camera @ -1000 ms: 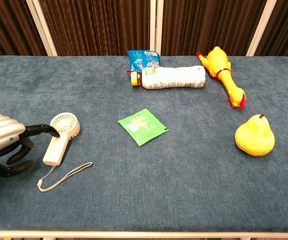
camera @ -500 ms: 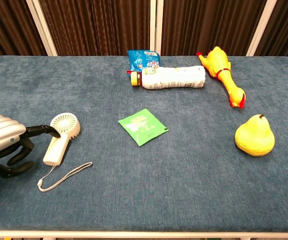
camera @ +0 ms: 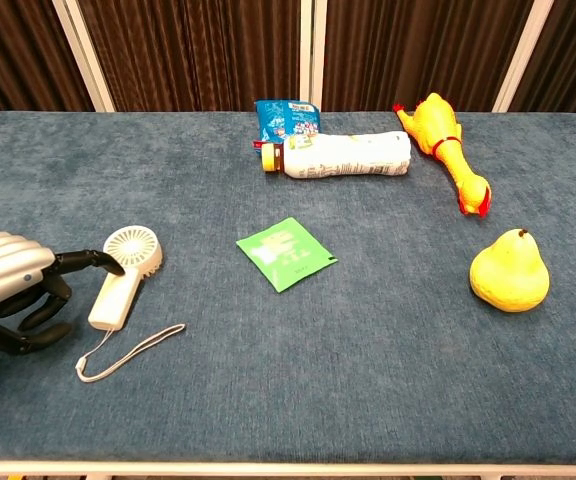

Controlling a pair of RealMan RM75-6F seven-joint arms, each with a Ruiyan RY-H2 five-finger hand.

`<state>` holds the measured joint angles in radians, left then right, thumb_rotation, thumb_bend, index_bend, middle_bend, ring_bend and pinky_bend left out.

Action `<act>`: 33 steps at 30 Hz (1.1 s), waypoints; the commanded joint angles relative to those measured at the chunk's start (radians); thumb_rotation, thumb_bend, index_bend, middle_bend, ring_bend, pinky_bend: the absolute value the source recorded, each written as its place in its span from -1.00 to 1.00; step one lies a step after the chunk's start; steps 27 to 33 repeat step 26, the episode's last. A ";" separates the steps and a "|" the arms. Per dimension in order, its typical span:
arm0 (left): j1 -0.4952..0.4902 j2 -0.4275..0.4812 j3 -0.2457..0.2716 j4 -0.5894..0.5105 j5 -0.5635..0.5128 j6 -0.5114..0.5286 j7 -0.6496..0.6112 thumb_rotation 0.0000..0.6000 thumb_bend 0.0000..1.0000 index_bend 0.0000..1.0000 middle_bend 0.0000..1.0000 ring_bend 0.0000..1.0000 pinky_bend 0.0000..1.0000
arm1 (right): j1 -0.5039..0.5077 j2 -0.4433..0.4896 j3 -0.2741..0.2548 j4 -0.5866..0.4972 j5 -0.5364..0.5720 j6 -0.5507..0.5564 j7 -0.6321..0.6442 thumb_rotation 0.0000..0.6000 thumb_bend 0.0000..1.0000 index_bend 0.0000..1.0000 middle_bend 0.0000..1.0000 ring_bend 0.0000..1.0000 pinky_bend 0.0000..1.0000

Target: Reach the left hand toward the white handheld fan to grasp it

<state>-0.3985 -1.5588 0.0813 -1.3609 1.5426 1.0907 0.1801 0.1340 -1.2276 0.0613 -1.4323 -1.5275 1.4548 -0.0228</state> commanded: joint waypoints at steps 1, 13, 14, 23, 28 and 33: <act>0.001 0.009 -0.001 -0.015 0.011 0.018 -0.008 1.00 -0.17 -0.57 0.53 0.60 0.43 | -0.001 0.001 0.000 -0.001 -0.001 0.003 0.000 1.00 -0.38 -1.00 -1.00 -1.00 -0.98; 0.056 0.074 -0.042 -0.071 0.081 0.241 0.010 1.00 -0.18 -0.57 0.52 0.59 0.43 | -0.004 0.007 -0.001 -0.011 -0.017 0.022 0.006 1.00 -0.38 -1.00 -1.00 -1.00 -0.98; 0.065 0.072 -0.051 -0.058 0.077 0.263 0.010 1.00 -0.21 -0.57 0.46 0.54 0.42 | -0.005 0.006 -0.002 -0.012 -0.020 0.024 0.007 1.00 -0.38 -1.00 -1.00 -1.00 -0.98; 0.104 0.118 -0.097 -0.060 -0.036 0.265 0.014 1.00 -1.00 -0.66 -0.69 -0.77 -0.45 | -0.003 -0.014 -0.003 -0.017 -0.041 0.043 -0.013 1.00 -0.38 -1.00 -1.00 -1.00 -0.98; 0.109 0.129 -0.104 -0.060 -0.042 0.273 0.003 1.00 -1.00 -0.66 -0.69 -0.79 -0.50 | -0.001 -0.020 -0.006 -0.017 -0.048 0.044 -0.024 1.00 -0.38 -1.00 -1.00 -1.00 -0.98; 0.109 0.129 -0.104 -0.060 -0.042 0.273 0.003 1.00 -1.00 -0.66 -0.69 -0.79 -0.50 | -0.001 -0.020 -0.006 -0.017 -0.048 0.044 -0.024 1.00 -0.38 -1.00 -1.00 -1.00 -0.98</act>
